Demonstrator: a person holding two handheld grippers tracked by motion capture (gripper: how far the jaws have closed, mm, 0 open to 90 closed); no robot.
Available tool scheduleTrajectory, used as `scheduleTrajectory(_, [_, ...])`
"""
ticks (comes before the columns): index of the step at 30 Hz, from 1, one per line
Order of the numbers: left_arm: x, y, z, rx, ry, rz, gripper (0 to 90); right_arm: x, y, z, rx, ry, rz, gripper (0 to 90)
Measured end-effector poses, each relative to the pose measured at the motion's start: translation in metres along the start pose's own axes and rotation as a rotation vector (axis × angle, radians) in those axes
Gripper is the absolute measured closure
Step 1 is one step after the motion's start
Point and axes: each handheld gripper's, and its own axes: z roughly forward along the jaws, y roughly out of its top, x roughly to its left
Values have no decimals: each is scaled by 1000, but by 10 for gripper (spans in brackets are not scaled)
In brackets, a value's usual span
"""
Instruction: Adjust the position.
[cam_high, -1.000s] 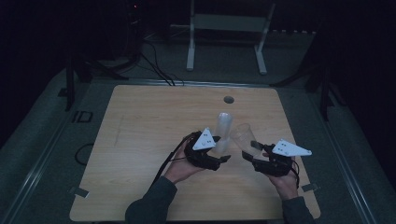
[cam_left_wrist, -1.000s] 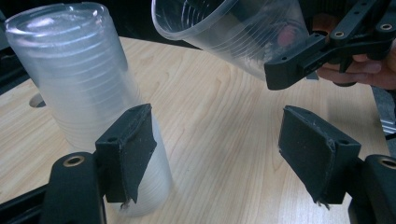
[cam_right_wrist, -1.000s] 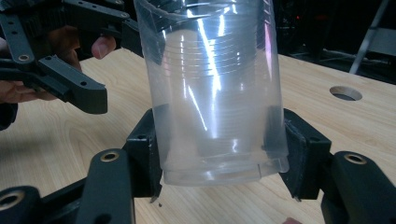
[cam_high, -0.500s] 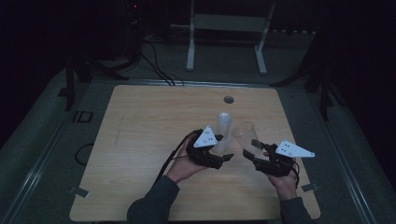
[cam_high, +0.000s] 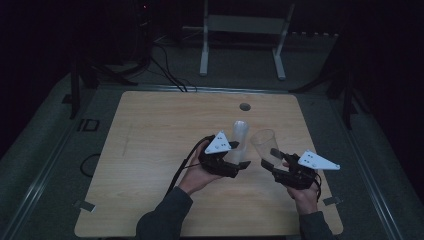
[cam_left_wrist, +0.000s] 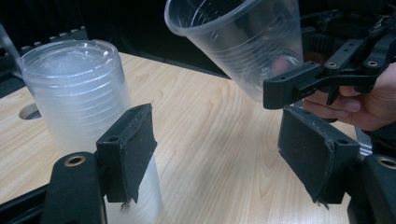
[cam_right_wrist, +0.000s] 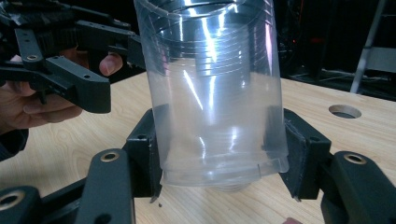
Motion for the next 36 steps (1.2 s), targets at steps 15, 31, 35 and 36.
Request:
scheduleTrajectory(15, [1, 13, -1, -17, 1, -30, 217, -6, -3, -6, -57, 9, 61, 410])
scheduleTrajectory(31, [4, 24, 6, -65, -39, -116, 165, -3, -3, -5, -76, -3, 58, 408])
scheduleTrajectory(35, [3, 25, 11, -70, -59, -128, 158, -2, -3, -4, -76, -2, 59, 408])
scheduleTrajectory(36, [2, 25, 12, -71, -62, -129, 158, -2, -3, -3, -76, 1, 57, 408])
